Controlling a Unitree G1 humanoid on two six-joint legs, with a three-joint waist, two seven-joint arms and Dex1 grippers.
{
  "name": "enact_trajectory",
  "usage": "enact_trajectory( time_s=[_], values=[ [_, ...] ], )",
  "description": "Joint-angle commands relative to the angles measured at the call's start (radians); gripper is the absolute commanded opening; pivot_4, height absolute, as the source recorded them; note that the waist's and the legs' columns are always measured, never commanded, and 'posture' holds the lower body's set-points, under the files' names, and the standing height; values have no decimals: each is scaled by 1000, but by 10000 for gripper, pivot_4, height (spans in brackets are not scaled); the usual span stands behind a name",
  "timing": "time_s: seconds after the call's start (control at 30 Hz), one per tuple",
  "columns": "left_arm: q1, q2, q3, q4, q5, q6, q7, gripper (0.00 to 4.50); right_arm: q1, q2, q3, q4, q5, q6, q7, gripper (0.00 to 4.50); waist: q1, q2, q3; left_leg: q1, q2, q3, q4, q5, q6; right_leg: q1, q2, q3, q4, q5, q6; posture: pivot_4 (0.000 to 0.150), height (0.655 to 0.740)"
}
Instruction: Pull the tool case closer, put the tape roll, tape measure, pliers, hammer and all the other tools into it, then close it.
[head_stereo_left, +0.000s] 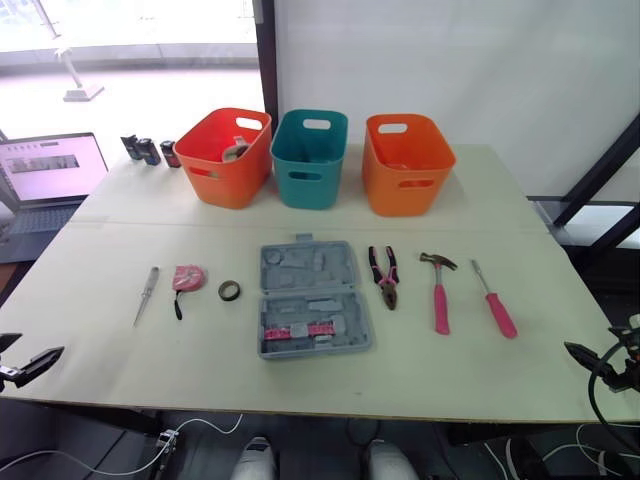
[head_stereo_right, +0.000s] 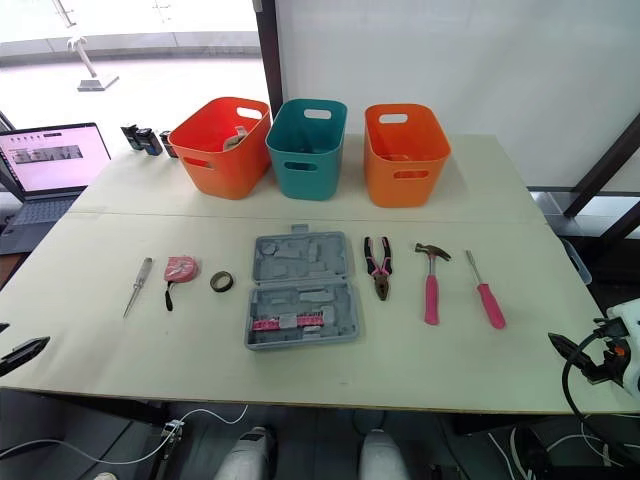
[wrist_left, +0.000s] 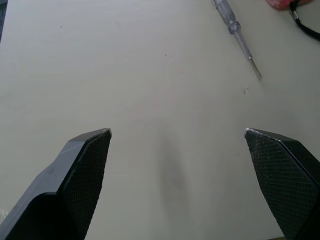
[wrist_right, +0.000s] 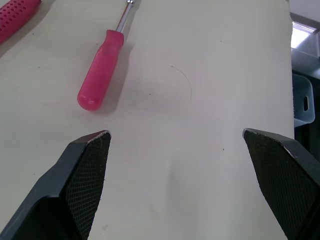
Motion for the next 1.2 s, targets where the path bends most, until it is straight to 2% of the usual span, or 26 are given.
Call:
enact_trajectory(
  time_s=[0.03,0.13,0.2,0.3,0.4,0.47,0.63,0.87,1.2],
  values=[
    [-37,9,-14,-2,1,-19,2,45000,-8,6,-9,-64,22,21,-14,44590,1,0,0,0,0,0,0,0,0,0,0,0,0,0,0,1500,7400],
    [-65,-45,-51,-83,-14,7,7,45000,-34,29,38,-185,56,94,-31,44590,1,1,-1,1,0,0,0,0,0,0,0,0,2,0,0,1500,7400],
    [-93,-140,-107,-234,-43,68,27,45000,-95,61,121,-327,94,179,-67,44590,2,3,-1,2,0,0,0,1,-1,2,0,0,2,0,0,1500,7400],
    [-124,-263,-193,-394,-40,124,80,45000,-193,99,248,-439,100,278,-121,44590,2,2,-1,3,0,0,2,4,-5,2,0,0,7,0,0,1500,7400],
    [-166,-355,-259,-473,-28,155,137,36537,-303,141,365,-457,66,340,-190,36425,4,1,-1,4,0,0,3,5,-5,1,0,1,12,0,1,1500,7400],
    [-223,-411,-309,-456,-4,151,172,27079,-404,192,491,-441,33,357,-211,27340,1,1,-1,4,0,0,3,5,-5,1,0,1,13,0,3,1500,7400],
    [-326,-496,-436,-385,84,116,201,1242,-632,290,750,-240,-129,321,-231,1513,0,1,-1,5,0,0,2,7,-3,1,0,1,13,1,4,1500,7400],
    [-416,-522,-520,-239,178,50,245,552,-790,353,946,26,-288,231,-199,669,1,1,-1,4,-1,0,-1,7,-3,-1,0,0,16,-1,9,1500,7400],
    [-502,-547,-625,-120,293,-28,247,552,-912,433,1001,246,-383,129,-158,669,1,1,-1,4,-1,0,-1,9,-5,0,0,0,18,0,10,1500,7400]
  ],
)
